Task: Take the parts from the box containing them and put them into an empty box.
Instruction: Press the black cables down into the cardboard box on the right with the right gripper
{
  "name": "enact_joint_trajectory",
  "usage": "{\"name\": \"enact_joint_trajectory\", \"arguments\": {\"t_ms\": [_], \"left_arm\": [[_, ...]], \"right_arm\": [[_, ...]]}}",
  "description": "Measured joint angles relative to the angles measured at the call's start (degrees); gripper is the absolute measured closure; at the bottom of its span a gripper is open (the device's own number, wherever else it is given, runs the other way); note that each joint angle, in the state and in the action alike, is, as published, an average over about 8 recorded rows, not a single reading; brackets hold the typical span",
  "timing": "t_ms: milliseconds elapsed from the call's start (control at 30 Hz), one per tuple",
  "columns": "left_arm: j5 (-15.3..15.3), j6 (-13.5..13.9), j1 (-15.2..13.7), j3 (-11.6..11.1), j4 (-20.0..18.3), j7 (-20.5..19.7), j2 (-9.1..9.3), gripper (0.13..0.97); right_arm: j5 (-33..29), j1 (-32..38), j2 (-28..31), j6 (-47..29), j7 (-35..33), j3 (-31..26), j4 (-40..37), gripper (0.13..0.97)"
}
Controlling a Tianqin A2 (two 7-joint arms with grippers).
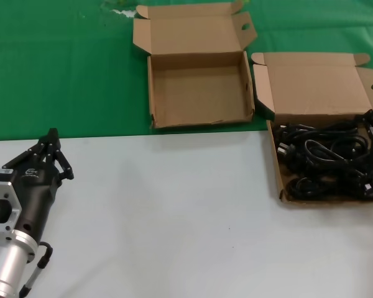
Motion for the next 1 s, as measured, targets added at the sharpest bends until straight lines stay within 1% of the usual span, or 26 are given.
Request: {"name": "enact_joint_trajectory", "arguments": {"t_ms": [233, 267, 533, 667, 933, 967, 1000], "left_arm": [[0.00, 0.00, 0.00, 0.00, 0.00, 0.00, 0.00, 0.958], [0.00, 0.00, 0.00, 0.00, 0.00, 0.00, 0.00, 0.958], [0.00, 0.00, 0.00, 0.00, 0.00, 0.00, 0.00, 0.958], [0.00, 0.00, 0.00, 0.00, 0.00, 0.00, 0.00, 0.958], [0.00, 0.00, 0.00, 0.00, 0.00, 0.00, 0.00, 0.958], [0.00, 0.00, 0.00, 0.00, 0.00, 0.00, 0.00, 0.958], [0.00, 0.00, 0.00, 0.00, 0.00, 0.00, 0.00, 0.958]], "right_arm": [[-0.06, -0.02, -0.42, 0.51, -0.10, 0.01, -0.46, 0.263], [-0.07, -0.03, -0.48, 0.58, -0.08, 0.01, -0.46, 0.263], [-0.37, -0.15, -0.74, 1.13, 0.27, -0.17, -0.08, 0.430], [-0.57, -0.20, -0.82, 1.35, 0.61, -0.30, 0.23, 0.430], [-1.01, -0.11, -1.04, 1.79, 1.50, -0.59, 0.76, 0.647], [-1.06, -0.09, -1.06, 1.83, 1.61, -0.63, 0.82, 0.647], [-1.10, -0.07, -1.08, 1.86, 1.73, -0.66, 0.89, 0.669]]}}
